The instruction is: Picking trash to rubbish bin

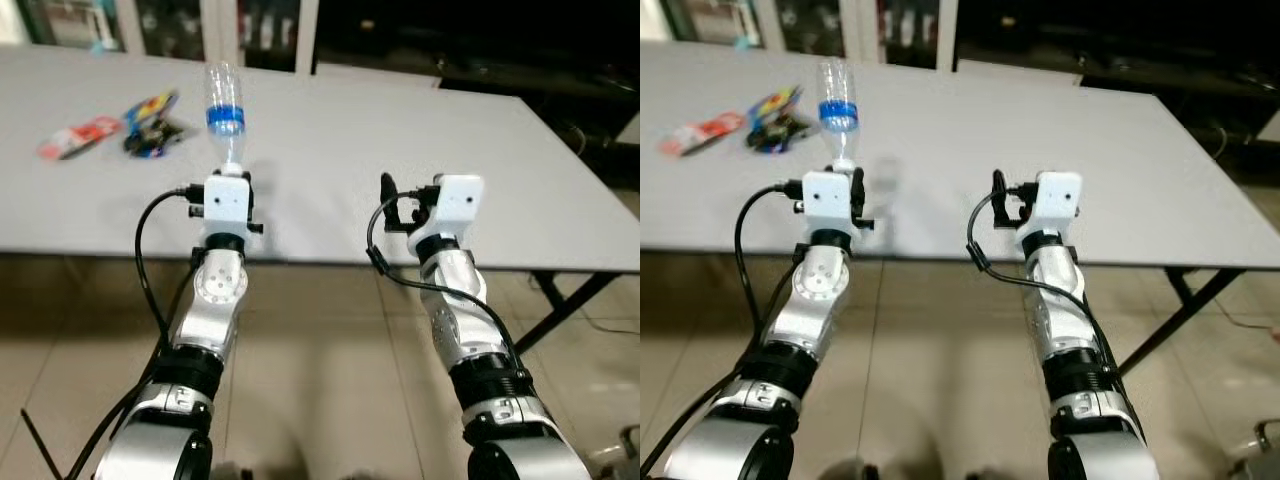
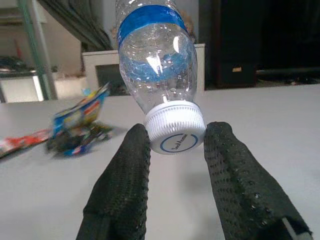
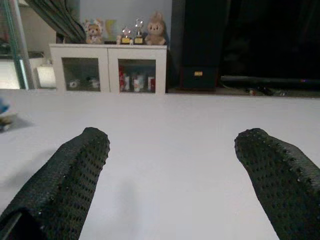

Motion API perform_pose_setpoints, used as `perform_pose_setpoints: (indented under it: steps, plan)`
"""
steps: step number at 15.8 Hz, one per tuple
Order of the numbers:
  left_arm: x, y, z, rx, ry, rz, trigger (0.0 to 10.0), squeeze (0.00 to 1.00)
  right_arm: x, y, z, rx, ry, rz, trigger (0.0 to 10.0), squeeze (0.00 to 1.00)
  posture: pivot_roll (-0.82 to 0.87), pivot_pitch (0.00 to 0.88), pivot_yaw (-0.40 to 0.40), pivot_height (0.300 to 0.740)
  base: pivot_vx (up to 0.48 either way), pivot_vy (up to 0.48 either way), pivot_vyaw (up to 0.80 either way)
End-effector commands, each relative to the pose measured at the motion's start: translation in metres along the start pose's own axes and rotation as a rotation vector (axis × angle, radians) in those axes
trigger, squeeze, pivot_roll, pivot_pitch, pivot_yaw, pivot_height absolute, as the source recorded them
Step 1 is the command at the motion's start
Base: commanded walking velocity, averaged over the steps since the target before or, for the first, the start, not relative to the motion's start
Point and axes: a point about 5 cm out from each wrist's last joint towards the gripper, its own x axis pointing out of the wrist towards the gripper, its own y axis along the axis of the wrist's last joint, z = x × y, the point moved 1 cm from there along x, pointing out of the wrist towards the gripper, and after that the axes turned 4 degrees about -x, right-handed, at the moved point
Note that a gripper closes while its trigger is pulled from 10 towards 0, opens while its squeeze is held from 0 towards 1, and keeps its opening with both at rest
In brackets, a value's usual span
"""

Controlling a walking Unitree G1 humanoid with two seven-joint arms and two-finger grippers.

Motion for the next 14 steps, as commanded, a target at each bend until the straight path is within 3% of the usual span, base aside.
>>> perform_pose_setpoints:
  steps: [1, 14]
  plan:
    - [-0.0013, 0.0007, 0.0101, -0.006, -0.034, -0.002, 10.0, 0.00, -0.0019, -0.0021, 0.0084, -0.008, -0.023, -0.010, 10.0, 0.00, -0.08, 0.016, -0.106, 0.740, -0.274, 0.000, 0.00]
    - [-0.0019, -0.0048, 0.0082, 0.012, -0.031, -0.032, 10.0, 0.00, -0.0026, -0.0060, 0.0090, -0.008, -0.018, -0.031, 10.0, 0.00, -0.08, 0.031, -0.107, 0.740, -0.249, 0.000, 0.00]
